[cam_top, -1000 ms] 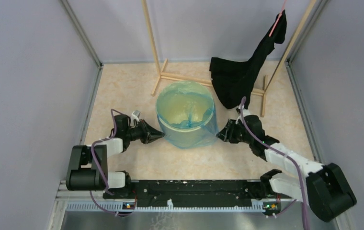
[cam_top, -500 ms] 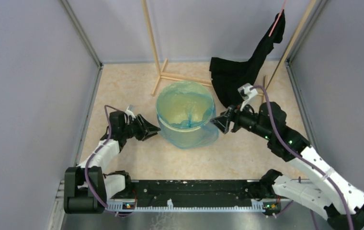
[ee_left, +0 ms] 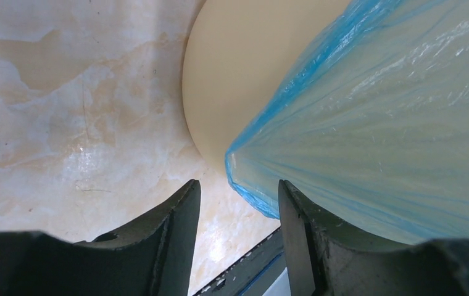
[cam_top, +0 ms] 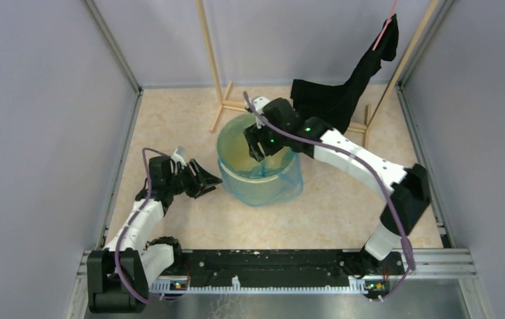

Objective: Put the trash bags into the trash bin

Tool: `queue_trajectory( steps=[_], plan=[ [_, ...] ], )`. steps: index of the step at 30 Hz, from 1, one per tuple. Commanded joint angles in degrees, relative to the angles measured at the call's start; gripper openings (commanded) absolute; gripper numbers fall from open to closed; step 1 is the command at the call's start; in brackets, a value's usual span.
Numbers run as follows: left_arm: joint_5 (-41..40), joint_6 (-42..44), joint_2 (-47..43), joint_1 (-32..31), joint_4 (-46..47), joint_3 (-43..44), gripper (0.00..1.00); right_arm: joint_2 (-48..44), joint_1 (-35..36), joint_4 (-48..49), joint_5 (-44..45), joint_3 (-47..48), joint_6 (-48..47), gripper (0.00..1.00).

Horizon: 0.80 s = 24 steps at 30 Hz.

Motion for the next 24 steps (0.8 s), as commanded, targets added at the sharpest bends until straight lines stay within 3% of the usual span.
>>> queue_trajectory(
  steps=[1, 6, 10, 13, 17, 24],
  plan=[
    [0.8, 1.2, -0.8, -0.1, -1.3, 2.2, 0.57, 8.2, 1.6, -11.6, 4.2, 9.2, -5.7, 0.69],
    [1.4, 1.3, -0.5, -0.1, -0.6, 2.1, 0.59, 11.7, 2.4, -12.6, 6.9, 8.7, -8.0, 0.75],
    [1.4, 1.4, -0.5, -0.1, -0.5, 2.1, 0.60, 12.9, 2.5, -11.0, 5.2, 6.7, -8.1, 0.74],
    [1.9, 1.7, -0.3, -0.1, -0.8, 2.5, 0.62, 14.5, 2.5, -10.2, 4.2, 5.5, -8.1, 0.71],
    [1.7, 3.0, -0.5, -0.1, -2.7, 4.1, 0.64, 16.2, 2.5, -8.4, 3.0, 3.8, -8.1, 0.56],
    [-1.4, 5.2, -1.8, -0.1, -6.7, 7.0, 0.66, 19.7, 2.5, -7.4, 2.6, 4.1, -9.8, 0.54]
  ],
)
